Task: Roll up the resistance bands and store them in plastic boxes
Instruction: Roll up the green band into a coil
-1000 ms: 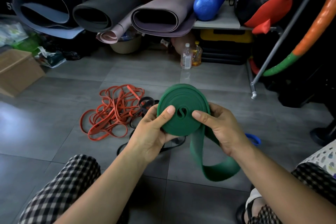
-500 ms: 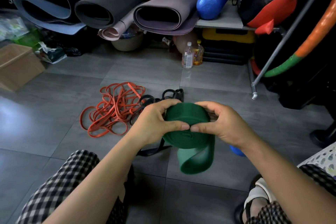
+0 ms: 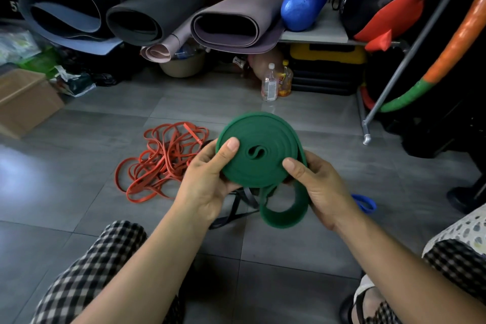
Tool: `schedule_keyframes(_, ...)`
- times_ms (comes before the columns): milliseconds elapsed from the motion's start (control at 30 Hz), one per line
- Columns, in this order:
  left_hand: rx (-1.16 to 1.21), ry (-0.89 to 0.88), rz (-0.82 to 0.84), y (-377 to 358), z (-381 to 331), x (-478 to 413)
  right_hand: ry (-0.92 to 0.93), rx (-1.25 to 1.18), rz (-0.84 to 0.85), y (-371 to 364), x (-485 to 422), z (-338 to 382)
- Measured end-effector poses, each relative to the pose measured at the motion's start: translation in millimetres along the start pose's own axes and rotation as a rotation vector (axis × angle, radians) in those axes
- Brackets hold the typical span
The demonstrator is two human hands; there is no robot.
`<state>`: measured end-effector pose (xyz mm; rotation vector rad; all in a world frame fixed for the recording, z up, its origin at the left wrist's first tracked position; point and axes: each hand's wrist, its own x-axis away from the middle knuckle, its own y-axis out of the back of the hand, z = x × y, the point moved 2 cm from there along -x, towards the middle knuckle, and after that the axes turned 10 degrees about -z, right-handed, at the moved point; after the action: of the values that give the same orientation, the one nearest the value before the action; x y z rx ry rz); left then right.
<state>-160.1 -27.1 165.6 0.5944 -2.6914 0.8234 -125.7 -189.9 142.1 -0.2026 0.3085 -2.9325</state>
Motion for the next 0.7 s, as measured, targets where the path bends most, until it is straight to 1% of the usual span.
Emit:
schedule_keyframes(67, 0.059, 0.082, -0.043, 0.6, 10.0, 1.9, -0.025, -0.062, -0.037, -3.1, 0.4, -4.0)
schedule_keyframes(133, 0.087, 0.155, -0.055, 2.4, 17.1, 3.1, -0.023, -0.049, -0.042, -2.7, -1.2, -5.2)
schedule_keyframes(200, 0.057, 0.203, -0.037, 6.2, 18.4, 2.1, -0.022, 0.010, -0.030, -0.1, -2.8, -4.1)
schedule_keyframes(233, -0.003, 0.212, -0.016, 8.3, 15.8, 1.3, -0.029, 0.031, -0.022, 2.1, -3.3, -1.8)
schedule_keyframes(267, -0.098, 0.203, 0.002, 10.1, 11.7, 0.5, -0.033, 0.052, -0.009, 5.2, -4.4, 0.3)
schedule_keyframes(333, -0.318, 0.114, 0.032, 14.3, 1.3, -2.2, -0.036, 0.117, 0.040, 12.4, -6.9, 6.0)
schedule_keyframes(433, -0.502, -0.060, 0.141, 14.0, -9.7, -3.4, -0.052, 0.288, 0.148, 18.3, -6.1, 10.9)
schedule_keyframes(533, -0.686, -0.119, 0.244, 9.7, -2.4, -2.2, -0.077, 0.408, 0.251, 13.9, -2.6, 5.0)
schedule_keyframes(600, -0.692, -0.120, 0.266, 6.7, 7.7, -1.5, -0.077, 0.422, 0.262, 11.6, -1.2, 4.1)
schedule_keyframes(700, -0.567, -0.167, 0.202, 2.0, 13.9, -0.6, -0.062, 0.354, 0.206, 10.9, -1.5, 7.5)
